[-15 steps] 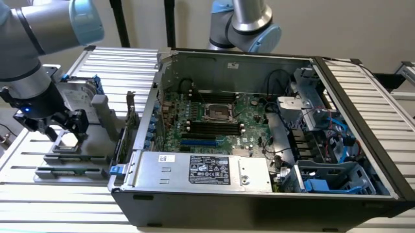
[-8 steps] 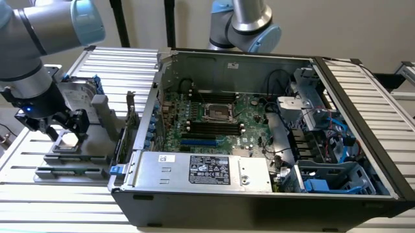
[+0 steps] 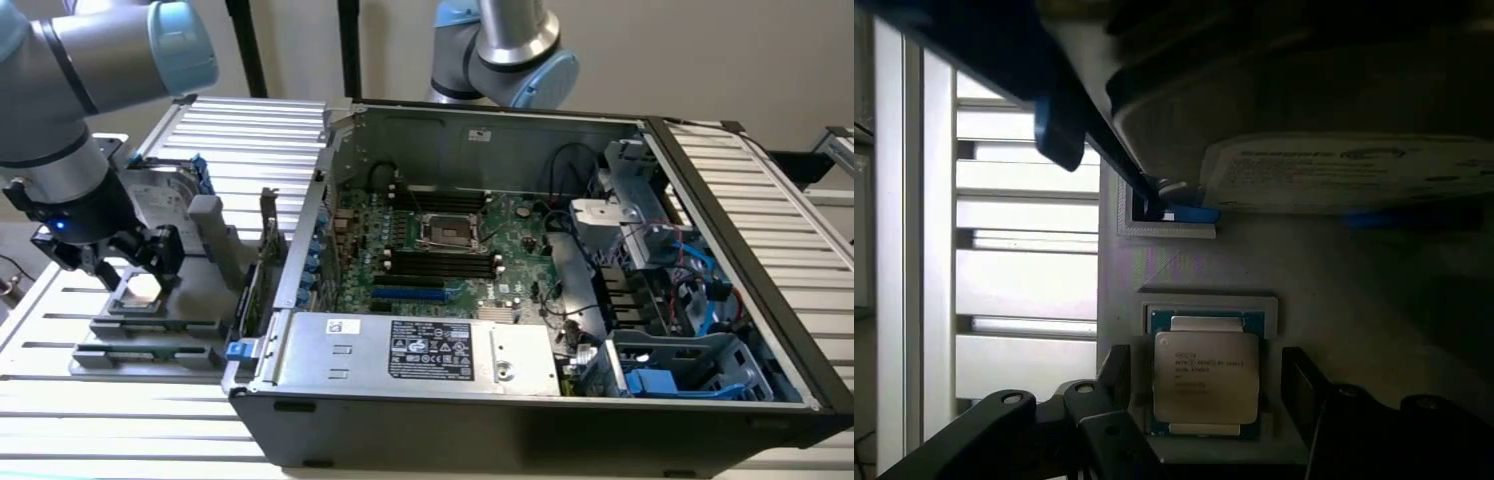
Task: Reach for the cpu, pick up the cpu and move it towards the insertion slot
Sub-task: 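Pick up the cpu and move it towards the insertion slot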
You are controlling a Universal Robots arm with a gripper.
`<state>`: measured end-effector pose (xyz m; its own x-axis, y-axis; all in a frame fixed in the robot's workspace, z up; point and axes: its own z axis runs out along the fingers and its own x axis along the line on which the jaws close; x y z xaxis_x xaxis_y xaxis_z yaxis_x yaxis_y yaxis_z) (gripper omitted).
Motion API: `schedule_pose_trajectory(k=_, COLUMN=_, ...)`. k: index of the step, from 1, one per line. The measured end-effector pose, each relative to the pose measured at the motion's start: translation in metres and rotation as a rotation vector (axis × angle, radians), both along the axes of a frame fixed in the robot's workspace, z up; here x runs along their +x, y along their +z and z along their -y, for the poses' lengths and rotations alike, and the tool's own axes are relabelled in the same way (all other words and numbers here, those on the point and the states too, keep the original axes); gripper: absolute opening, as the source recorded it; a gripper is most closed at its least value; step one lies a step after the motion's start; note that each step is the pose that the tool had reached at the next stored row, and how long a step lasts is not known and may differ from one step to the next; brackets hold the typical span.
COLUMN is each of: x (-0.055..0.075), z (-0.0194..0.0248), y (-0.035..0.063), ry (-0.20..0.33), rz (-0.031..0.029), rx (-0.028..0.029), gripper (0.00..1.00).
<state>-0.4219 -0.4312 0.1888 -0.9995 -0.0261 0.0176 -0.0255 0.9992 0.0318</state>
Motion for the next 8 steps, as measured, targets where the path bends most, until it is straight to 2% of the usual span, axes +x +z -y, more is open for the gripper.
schedule_pose_trajectory(k=8, x=0.0000, z=0.0001, y=-0.0011, ry=0.000, rz=-0.0028, rx=-0.0005, gripper=0.71)
